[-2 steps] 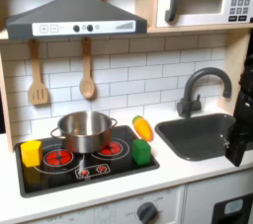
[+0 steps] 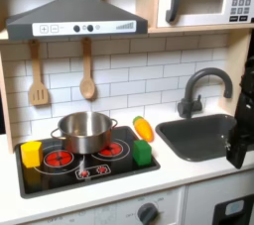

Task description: Reach green block

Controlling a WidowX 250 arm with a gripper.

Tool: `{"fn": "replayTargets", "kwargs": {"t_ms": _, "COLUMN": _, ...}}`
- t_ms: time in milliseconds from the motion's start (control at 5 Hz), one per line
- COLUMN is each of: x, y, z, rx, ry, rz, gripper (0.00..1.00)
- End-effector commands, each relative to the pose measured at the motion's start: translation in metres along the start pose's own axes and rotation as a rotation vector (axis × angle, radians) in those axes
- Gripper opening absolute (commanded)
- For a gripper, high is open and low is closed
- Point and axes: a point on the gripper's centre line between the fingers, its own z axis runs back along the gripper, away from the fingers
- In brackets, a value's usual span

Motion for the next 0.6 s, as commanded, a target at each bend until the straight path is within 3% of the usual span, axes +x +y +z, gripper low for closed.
{"fn": "replayTargets", "kwargs": {"t_ms": 0, "x": 0.016, "y": 0.003, "z": -0.002, "rx": 0.049, "ry": -0.031, "rz": 0.009, "gripper": 1.0}}
{"fn": "replayTargets", "kwargs": {"t_ms": 400, "x": 0.038, "y": 0.012, "z": -0.008, "rx": 0.087, "ry": -0.033, "rz": 0.016, "gripper": 1.0}}
